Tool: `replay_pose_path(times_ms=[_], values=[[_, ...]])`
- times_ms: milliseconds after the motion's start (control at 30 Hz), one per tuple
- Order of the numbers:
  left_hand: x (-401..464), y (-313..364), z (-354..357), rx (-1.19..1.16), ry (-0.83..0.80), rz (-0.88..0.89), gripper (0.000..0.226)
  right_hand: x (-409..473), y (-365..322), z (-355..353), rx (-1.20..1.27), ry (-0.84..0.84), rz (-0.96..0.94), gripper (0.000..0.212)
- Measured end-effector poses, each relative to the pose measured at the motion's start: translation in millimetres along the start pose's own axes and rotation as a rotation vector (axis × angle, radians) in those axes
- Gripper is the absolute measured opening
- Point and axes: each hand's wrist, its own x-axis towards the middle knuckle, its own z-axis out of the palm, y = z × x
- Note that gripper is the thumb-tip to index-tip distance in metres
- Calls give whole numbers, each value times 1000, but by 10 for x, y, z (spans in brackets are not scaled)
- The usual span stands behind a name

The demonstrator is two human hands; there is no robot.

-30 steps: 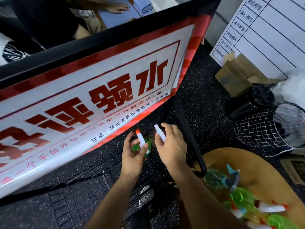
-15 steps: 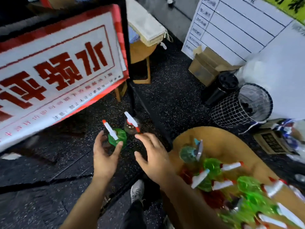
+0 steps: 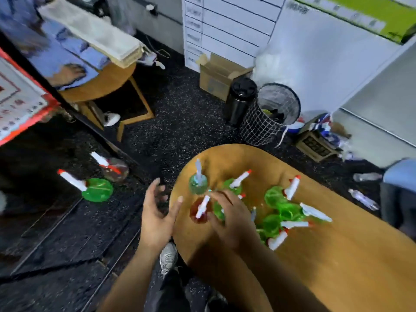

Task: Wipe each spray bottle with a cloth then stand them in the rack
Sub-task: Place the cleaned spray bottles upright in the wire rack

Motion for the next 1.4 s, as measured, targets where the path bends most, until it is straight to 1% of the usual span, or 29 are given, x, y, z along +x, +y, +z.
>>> replay_pose_path(times_ms=[133, 267, 400, 467, 567, 700, 833, 900, 1000, 1167, 1267, 1400], values=[[-222, -18, 464, 57, -106, 31, 73, -399, 482, -220, -16, 93, 59, 48], [-392, -67, 844, 55, -176, -13, 66, -683, 848, -325, -35, 120, 110, 41], [-520, -182, 1172, 98, -304, -49, 59, -926, 1189, -320, -56, 121, 133, 37], [-565, -272, 1316, 152, -354, -70, 55, -1020, 1351, -287, -83, 87, 156, 41], [-621, -407, 1487, 218, -426, -125, 58, -1106, 1535, -243, -138, 49, 190, 43], [-641, -530, 1704, 307, -447, -140, 58, -1152, 1634, -247, -186, 53, 139, 38], [-644, -601, 1885, 341, -449, -172, 55, -1154, 1721, -242, -193, 45, 75, 43], [-647, -633, 1937, 313, -443, -197, 52, -1148, 1770, -246, -205, 47, 47, 44], [-639, -694, 1960, 237, -432, -245, 48, -1114, 1810, -264, -233, 35, 38, 37], [-639, -685, 1973, 151, -450, -294, 48, -1071, 1807, -283, -288, -20, 99, 36], [-638, -662, 1971, 98, -427, -330, 47, -1057, 1819, -282, -323, -50, 125, 32], [-671, -594, 1899, 62, -412, -307, 46, -1045, 1810, -284, -329, -71, 145, 29]])
